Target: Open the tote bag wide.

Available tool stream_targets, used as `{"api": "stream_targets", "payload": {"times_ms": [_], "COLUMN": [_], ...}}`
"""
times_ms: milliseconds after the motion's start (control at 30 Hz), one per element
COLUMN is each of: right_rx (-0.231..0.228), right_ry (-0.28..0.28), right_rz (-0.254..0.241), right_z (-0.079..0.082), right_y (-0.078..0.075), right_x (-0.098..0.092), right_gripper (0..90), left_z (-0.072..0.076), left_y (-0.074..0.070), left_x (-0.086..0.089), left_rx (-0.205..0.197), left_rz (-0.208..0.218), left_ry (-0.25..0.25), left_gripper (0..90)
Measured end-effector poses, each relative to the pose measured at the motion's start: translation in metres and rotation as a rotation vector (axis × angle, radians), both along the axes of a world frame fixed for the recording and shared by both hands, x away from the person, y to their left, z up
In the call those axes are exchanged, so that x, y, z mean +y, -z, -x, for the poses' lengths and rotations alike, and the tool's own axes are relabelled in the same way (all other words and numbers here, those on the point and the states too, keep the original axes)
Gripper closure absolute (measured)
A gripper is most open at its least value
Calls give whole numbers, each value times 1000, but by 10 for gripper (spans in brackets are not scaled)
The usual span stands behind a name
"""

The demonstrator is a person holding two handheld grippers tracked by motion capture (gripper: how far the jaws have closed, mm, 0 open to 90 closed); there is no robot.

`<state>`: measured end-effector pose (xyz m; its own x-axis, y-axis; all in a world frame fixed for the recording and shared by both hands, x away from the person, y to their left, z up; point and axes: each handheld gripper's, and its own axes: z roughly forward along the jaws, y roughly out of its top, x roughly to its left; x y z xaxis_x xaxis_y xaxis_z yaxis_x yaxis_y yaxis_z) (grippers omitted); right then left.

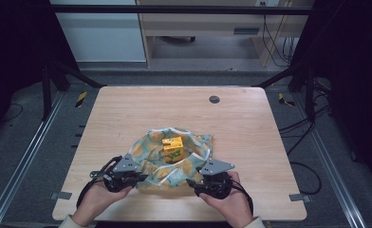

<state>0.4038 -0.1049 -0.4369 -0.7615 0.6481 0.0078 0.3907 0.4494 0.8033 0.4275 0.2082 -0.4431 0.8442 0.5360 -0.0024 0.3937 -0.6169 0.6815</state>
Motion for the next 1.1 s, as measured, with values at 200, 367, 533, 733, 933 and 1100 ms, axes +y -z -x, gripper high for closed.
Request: {"api": "stream_targets", "payload": {"times_ms": [200,367,533,733,933,1100], "right_rx": [-30,-38,-34,28,41,0], "right_ry": [32,60,79,88,110,177], "right_rz": [-6,26,68,144,159,101], "right_z": [-9,-32,-62,-95,-119,-144], "right_y": [-15,-28,-36,-21,-11,-19], "right_x": [-8,-7,0,7,7,6], "right_gripper": [465,472,475,513,870,895], "left_z": [-4,-2,2,1,-3,-8], "left_y": [17,22,28,31,32,34], "left_x": [1,-3,-8,-5,-7,-13], "left_rx": [18,20,19,26,22,37], "left_rz": [-46,-75,-111,-116,-109,-91], "left_ry": [-1,10,38,38,25,27], "left_gripper": [865,866,866,866,866,862]}}
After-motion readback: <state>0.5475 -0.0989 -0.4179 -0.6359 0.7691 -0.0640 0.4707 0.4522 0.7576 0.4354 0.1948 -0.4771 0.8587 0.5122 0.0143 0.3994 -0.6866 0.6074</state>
